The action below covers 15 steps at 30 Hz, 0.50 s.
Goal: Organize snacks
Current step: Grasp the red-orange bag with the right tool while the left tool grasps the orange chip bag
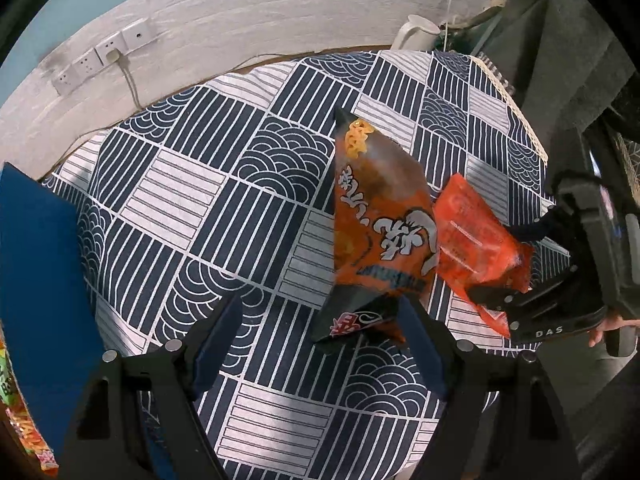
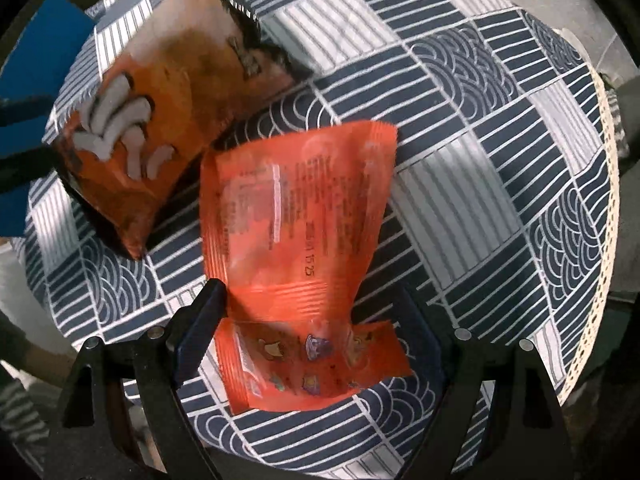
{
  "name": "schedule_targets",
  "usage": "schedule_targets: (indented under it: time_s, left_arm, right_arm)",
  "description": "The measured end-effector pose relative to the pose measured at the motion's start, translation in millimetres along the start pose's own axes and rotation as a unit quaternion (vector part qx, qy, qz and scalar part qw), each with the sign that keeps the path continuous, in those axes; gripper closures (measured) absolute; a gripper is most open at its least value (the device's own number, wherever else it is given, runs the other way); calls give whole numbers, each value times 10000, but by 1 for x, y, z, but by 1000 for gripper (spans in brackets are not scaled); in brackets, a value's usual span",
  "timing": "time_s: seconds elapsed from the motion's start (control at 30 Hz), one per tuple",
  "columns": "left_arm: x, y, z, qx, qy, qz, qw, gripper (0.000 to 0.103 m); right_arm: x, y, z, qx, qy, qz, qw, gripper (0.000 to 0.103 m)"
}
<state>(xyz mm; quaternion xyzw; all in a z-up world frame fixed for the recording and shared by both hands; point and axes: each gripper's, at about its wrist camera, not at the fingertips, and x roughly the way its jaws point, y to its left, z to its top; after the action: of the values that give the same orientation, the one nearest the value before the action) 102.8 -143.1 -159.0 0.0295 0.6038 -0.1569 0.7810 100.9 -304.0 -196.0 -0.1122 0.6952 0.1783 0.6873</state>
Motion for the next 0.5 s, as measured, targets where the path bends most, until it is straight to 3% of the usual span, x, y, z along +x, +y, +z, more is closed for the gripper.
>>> schedule_targets:
  time_s: [0.37,0.4,0.5]
  left_arm:
    - [4,-1,1,-126,76,-78,9999,22]
    - [4,-2,2,-129,85,-74,9999,22]
    - [3,-5,4,-127,81,-77,9999,22]
  right_arm:
    - [19,18,20,-152,-233,-226,9994,18]
    - [20,19,20,-156,-238,-207,9994,19]
    - [18,25,21,-225,-277,-162,9992,38]
